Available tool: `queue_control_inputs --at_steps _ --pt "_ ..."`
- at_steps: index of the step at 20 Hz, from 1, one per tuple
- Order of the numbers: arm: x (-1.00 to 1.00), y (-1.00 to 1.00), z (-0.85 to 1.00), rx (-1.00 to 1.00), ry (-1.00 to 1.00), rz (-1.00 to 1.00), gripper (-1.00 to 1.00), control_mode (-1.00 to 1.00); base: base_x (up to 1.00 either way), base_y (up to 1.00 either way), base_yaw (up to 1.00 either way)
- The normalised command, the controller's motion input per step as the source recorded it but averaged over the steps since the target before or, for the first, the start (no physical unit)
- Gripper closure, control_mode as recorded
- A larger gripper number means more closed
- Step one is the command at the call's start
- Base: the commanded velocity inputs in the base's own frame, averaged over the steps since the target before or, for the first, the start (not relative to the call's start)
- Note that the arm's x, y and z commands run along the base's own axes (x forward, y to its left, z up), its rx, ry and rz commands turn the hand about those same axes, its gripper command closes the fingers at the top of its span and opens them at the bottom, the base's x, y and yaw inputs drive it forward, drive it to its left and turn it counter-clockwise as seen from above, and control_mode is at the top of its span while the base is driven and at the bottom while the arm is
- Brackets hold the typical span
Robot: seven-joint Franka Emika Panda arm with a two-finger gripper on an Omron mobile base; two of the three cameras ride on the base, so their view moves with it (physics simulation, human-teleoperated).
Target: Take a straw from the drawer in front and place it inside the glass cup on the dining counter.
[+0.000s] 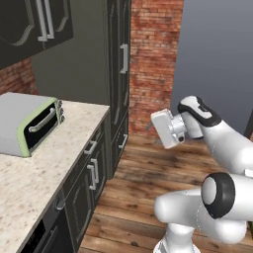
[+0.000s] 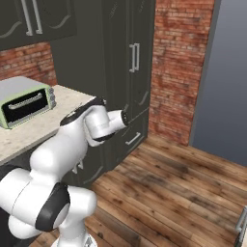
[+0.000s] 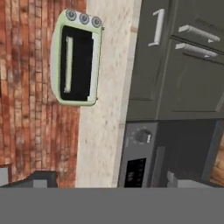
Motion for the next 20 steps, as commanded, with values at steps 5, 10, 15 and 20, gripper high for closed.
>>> queue_control_inputs --at_steps 5,10,15,20 --pt "0.12 0.4 -0.44 0.15 0.0 0.0 -1.0 -1.0 0.0 0.0 0.0" --pt "0.04 0.4 -0.31 0.08 0.0 0.0 -1.0 -1.0 0.0 0.0 0.0" --pt "0.0 0.37 -0.21 0.06 -0.02 0.0 -1.0 -1.0 0.0 0.0 0.0" --pt "0.25 0.34 -0.26 0.05 -0.03 -0.01 -1.0 -1.0 0.0 0.0 0.0"
